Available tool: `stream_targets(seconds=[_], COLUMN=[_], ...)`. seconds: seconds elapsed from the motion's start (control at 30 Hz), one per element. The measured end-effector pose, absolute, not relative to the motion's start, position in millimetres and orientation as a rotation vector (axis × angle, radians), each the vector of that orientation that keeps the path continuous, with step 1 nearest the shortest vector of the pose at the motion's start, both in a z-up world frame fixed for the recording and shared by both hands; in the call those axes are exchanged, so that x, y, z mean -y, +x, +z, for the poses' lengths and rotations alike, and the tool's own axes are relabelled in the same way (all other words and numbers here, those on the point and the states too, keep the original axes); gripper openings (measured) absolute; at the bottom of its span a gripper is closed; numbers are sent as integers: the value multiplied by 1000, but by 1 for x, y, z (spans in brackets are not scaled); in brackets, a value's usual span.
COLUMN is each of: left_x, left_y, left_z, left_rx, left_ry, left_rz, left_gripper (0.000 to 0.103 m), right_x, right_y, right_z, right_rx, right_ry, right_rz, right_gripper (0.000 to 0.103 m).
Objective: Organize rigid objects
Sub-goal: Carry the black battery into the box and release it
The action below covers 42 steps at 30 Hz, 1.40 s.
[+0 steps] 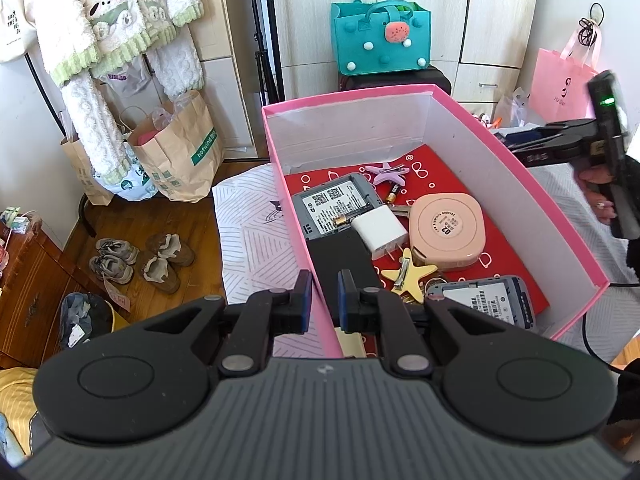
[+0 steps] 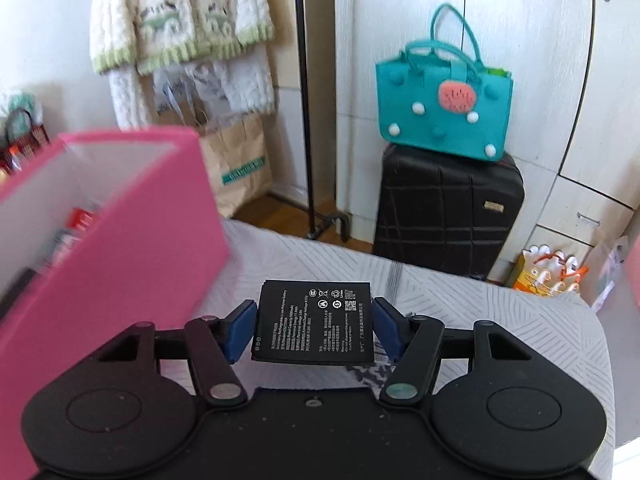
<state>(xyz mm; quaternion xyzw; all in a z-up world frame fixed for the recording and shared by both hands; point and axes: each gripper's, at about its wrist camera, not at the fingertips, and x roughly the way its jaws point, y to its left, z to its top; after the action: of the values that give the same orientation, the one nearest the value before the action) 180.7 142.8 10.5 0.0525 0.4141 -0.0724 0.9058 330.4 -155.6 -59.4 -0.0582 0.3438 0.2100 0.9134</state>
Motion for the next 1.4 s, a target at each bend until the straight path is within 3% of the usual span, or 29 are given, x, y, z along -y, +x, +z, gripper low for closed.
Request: stream_targets(seconds=[0.3,0.73,0.97,1.4], left_x=[-147,-165,-170,-172], left_y=[179,176,172,167], left_z=[10,13,10,11], left_rx=[-849,-852,-836,-822], left_ry=[104,76,60,35], left_rz=[-154,-179,-192,-165], left_gripper=[11,11,11,11], right_x=[115,14,38,91], right_y=[274,312,291,231], right_z=[19,-14,5,32], right_rx=[-582,-760,-629,-597], right_ry=[-114,-378,-300,-57], right_rz=[737,660,635,577], right_gripper=[68,68,70,76])
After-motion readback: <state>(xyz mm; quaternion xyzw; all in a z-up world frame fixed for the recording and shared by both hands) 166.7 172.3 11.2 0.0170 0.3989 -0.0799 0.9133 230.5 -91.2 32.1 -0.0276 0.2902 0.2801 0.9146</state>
